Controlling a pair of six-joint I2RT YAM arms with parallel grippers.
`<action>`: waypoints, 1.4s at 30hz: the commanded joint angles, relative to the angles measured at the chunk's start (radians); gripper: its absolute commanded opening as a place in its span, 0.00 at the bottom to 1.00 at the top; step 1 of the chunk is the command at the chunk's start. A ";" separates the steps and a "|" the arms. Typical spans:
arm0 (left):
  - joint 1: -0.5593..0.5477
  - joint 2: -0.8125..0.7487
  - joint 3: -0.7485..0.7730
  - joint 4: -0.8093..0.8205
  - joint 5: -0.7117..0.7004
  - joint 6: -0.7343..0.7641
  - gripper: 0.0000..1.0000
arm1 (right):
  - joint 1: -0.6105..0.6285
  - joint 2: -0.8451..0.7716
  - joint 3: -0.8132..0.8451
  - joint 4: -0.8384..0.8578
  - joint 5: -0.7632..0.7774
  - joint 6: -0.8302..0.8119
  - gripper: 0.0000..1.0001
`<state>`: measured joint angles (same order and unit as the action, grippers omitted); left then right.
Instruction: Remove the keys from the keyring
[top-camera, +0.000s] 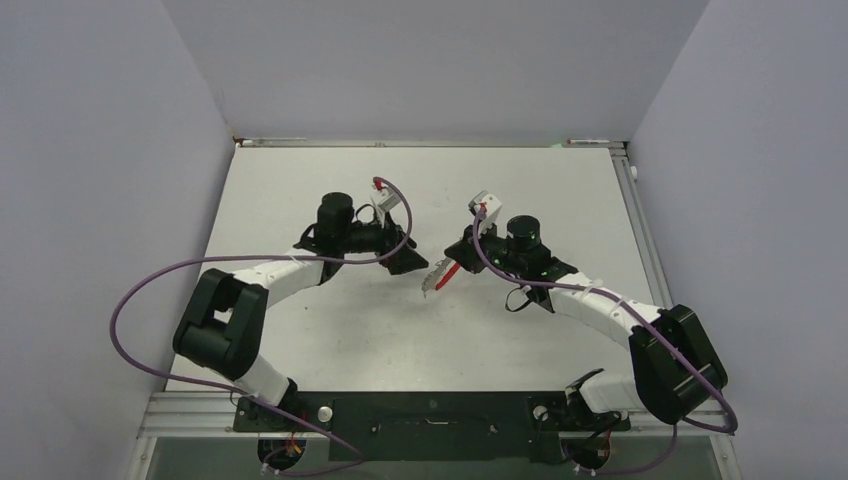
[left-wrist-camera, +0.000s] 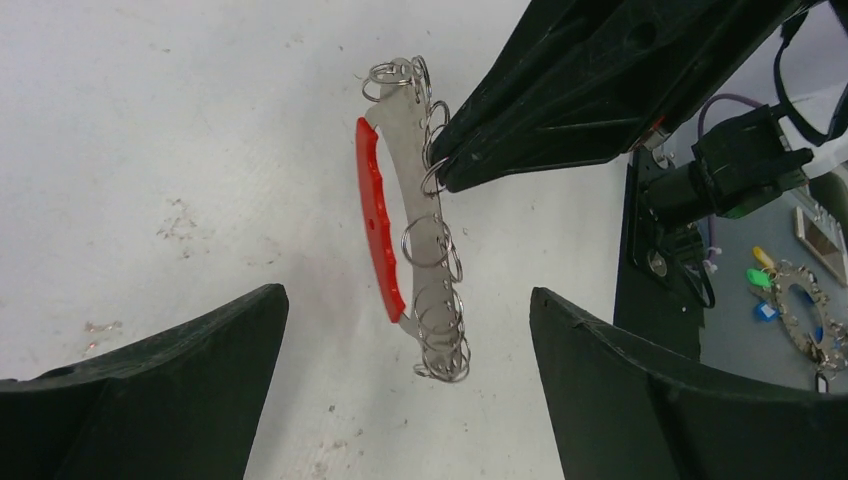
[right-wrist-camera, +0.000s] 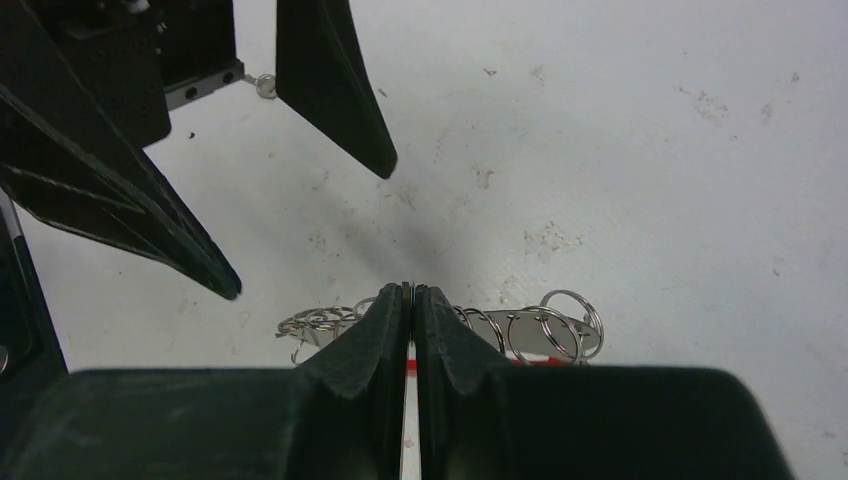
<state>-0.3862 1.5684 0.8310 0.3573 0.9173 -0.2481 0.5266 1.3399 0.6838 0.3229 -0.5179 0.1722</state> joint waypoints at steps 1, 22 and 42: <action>-0.077 0.038 0.042 0.067 -0.073 0.083 0.88 | 0.018 -0.001 0.053 0.073 -0.015 0.038 0.05; -0.055 0.059 0.083 -0.036 0.072 -0.116 0.00 | -0.003 -0.101 0.082 0.013 -0.125 -0.051 0.66; -0.055 0.255 -0.033 1.062 0.418 -1.347 0.00 | 0.419 -0.559 -0.093 -0.485 0.120 -1.313 0.82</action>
<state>-0.4137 1.7607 0.8040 0.9348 1.2800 -1.2091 0.8639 0.7879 0.6224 -0.1532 -0.5850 -0.9241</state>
